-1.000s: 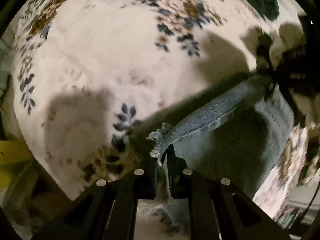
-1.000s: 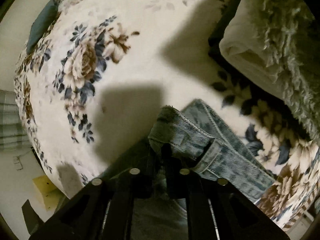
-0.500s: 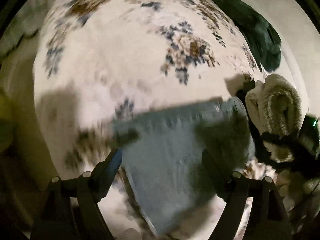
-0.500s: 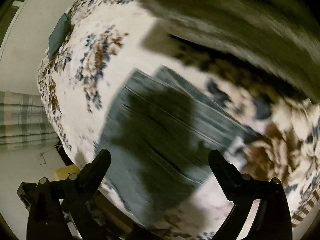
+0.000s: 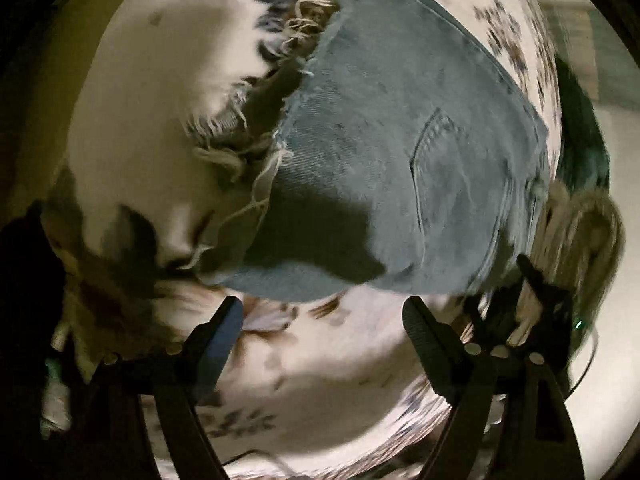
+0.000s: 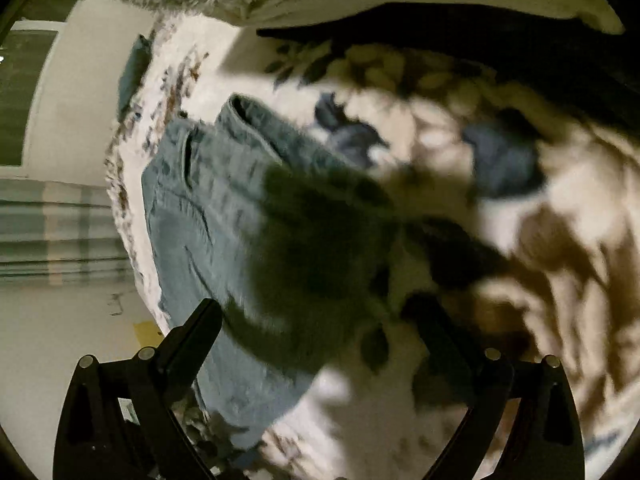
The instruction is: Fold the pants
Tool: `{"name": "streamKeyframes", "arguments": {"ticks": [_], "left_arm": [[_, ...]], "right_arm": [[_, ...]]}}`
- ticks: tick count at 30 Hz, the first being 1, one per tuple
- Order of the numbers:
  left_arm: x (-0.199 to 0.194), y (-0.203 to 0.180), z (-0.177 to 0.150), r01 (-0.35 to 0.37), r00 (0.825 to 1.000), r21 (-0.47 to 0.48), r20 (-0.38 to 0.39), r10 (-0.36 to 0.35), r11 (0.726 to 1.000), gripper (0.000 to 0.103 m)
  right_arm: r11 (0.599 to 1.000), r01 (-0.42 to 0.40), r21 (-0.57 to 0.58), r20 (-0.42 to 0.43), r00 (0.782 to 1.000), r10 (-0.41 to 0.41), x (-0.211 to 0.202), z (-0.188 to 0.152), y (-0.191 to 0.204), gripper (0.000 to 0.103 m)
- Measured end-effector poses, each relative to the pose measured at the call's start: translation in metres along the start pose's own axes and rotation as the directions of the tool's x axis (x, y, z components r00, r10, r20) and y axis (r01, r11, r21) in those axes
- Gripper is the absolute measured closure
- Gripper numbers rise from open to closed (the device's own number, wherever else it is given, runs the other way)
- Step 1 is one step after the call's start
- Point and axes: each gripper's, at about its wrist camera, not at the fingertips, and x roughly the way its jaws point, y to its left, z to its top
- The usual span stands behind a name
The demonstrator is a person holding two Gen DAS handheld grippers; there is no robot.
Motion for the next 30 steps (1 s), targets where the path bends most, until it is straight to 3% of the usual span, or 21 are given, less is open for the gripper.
{"name": "streamKeyframes", "arguments": {"ticks": [2,4,5,7,9,13,15,16,18,23,24,27,28,30], "left_arm": [[0.008,0.001,0.003,0.027,1.0,-0.056,0.01,-0.027,0.998,0.023],[0.016,0.001,0.01,0.057,0.998,-0.116,0.03,-0.054,0.992,0.024],[0.02,0.002,0.014,0.069,0.997,-0.144,0.045,-0.063,0.987,0.024],[0.024,0.004,0.02,0.093,0.994,-0.197,0.075,-0.08,0.976,0.024],[0.025,0.004,0.025,0.126,0.989,-0.252,0.108,-0.102,0.959,0.024],[0.02,0.0,0.03,0.165,0.979,-0.292,0.164,-0.121,0.942,0.049],[0.012,-0.005,0.034,0.178,0.972,-0.252,0.198,-0.129,0.951,0.061],[0.01,-0.007,0.037,0.172,0.971,-0.224,0.2,-0.127,0.959,0.069],[0.003,-0.004,0.042,0.174,0.971,-0.18,0.192,-0.139,0.968,0.074],[-0.011,0.017,0.039,0.181,0.974,-0.103,0.157,-0.164,0.978,0.073],[-0.011,0.023,0.038,0.204,0.971,-0.112,0.152,-0.186,0.973,0.069],[-0.002,0.026,0.03,0.243,0.964,-0.156,0.148,-0.221,0.957,0.039],[0.0,0.029,0.023,0.265,0.959,-0.167,0.149,-0.241,0.95,0.034],[0.007,0.024,0.019,0.301,0.949,-0.185,0.149,-0.276,0.935,0.033]], "right_arm": [[0.999,-0.048,0.003,0.033,0.998,0.048,0.005,0.007,-0.003,0.004],[0.997,-0.082,0.012,0.053,0.995,0.081,0.008,0.011,-0.006,0.015],[0.995,-0.1,0.017,0.055,0.994,0.099,0.011,0.013,-0.007,0.026],[0.994,-0.108,0.023,0.059,0.993,0.106,0.014,0.016,-0.008,0.027],[0.993,-0.113,0.027,0.066,0.992,0.111,0.015,0.018,-0.009,0.039],[0.99,-0.134,0.051,0.083,0.988,0.129,0.006,0.013,-0.013,0.056],[0.988,-0.144,0.055,0.094,0.986,0.138,-0.003,0.007,-0.012,0.06],[0.987,-0.148,0.055,0.098,0.985,0.143,-0.009,0.004,-0.009,0.061],[0.986,-0.159,0.057,0.103,0.983,0.153,-0.02,-0.005,-0.005,0.062],[0.987,-0.138,0.081,0.073,0.989,0.132,-0.032,-0.035,-0.011,0.058],[0.987,-0.136,0.084,0.061,0.99,0.131,-0.032,-0.039,-0.016,0.05],[0.978,-0.153,0.141,0.033,0.988,0.15,-0.018,-0.041,-0.034,0.035],[0.975,-0.165,0.146,0.026,0.986,0.163,-0.014,-0.04,-0.038,0.033],[0.97,-0.196,0.142,0.023,0.981,0.195,-0.008,-0.039,-0.04,0.022]]}}
